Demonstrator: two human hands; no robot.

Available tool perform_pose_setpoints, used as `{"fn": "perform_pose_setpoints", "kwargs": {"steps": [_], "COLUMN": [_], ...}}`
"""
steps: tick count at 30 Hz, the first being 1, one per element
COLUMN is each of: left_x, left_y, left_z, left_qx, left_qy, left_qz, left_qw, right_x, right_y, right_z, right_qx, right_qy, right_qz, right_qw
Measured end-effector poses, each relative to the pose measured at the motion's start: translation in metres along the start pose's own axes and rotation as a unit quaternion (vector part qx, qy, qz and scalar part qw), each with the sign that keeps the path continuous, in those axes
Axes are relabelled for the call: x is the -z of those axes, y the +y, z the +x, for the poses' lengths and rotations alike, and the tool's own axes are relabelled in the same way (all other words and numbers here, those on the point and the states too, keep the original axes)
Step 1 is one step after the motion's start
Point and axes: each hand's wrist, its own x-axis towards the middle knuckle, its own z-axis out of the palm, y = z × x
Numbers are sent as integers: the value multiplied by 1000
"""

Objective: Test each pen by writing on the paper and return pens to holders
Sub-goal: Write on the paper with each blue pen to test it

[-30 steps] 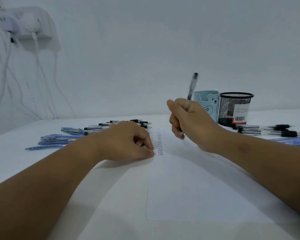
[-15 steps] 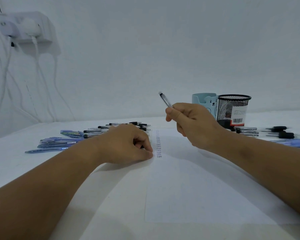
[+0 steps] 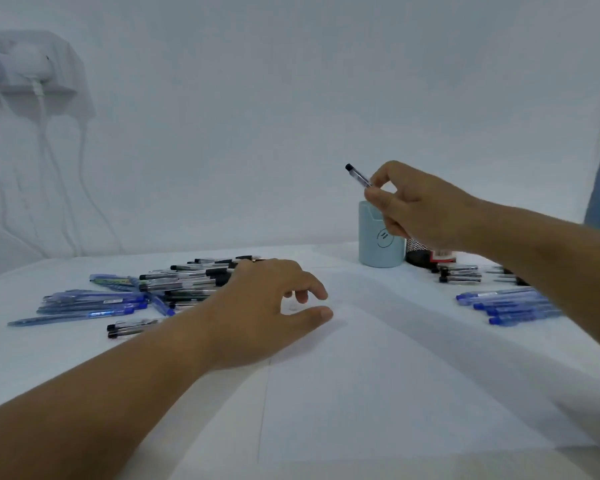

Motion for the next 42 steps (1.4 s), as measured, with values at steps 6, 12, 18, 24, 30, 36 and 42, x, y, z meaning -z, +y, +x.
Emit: {"fn": "perform_pose_setpoints", "kwargs": {"steps": [6,12,18,24,30,36,42], "left_x": [-8,-9,-7,-5,-3,-1,7], "left_y": [-2,-3,-4,-1,-6,-8,-6], "left_z": [3,1,-1,-3,-2,-3,1], "left_qx": [-26,-20,6,11,24,37,57], "left_qy": [17,29,55,43,26,13,15], "left_qz": [2,8,-10,-11,-1,5,-25], "left_qw": [1000,999,998,999,999,999,998], "right_x": [38,49,54,48,43,32,2], "right_y": [78,116,125,129,125,118,75], "right_z": [-25,-38,-43,-44,-42,-43,-40], "right_qx": [2,-38,-84,-116,-141,-147,-47], "right_qy": [27,-4,-43,-20,-16,25,11], "right_qz": [-152,-170,-172,-222,-254,-280,-251], "right_qw": [988,985,981,968,957,948,967]}}
